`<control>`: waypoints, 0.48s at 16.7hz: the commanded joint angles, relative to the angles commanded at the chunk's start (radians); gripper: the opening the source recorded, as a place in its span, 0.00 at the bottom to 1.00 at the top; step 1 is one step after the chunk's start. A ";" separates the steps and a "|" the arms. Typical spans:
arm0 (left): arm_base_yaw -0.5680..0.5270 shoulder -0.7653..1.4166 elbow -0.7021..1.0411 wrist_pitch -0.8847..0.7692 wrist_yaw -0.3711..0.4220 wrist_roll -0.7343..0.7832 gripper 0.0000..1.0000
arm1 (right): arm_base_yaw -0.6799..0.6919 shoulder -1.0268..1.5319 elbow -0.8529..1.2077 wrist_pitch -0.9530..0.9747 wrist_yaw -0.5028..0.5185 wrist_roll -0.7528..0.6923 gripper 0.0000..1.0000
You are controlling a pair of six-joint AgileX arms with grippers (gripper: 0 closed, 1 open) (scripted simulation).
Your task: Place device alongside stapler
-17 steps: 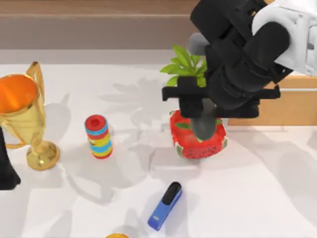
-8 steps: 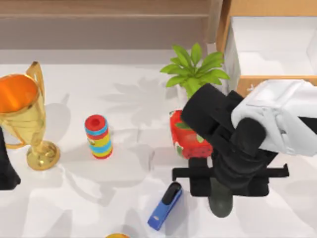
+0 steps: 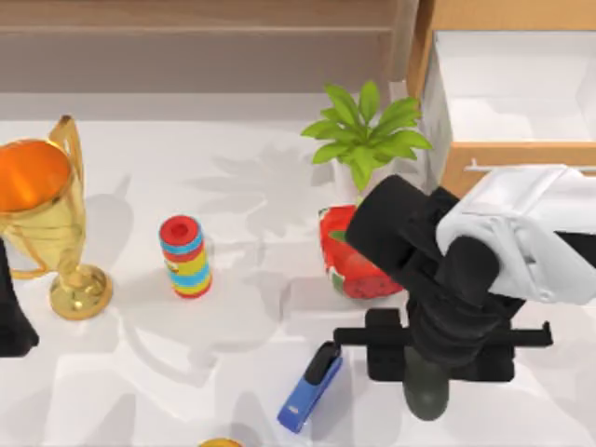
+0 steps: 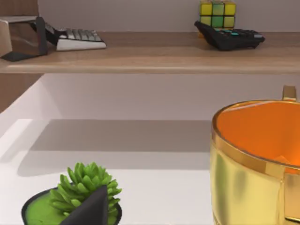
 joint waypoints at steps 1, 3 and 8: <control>0.000 0.000 0.000 0.000 0.000 0.000 1.00 | 0.000 0.000 0.000 0.000 0.000 0.000 0.00; 0.000 0.000 0.000 0.000 0.000 0.000 1.00 | 0.000 -0.002 0.001 0.002 0.000 0.000 0.00; 0.000 0.000 0.000 0.000 0.000 0.000 1.00 | -0.001 -0.011 0.009 0.015 0.000 -0.001 0.00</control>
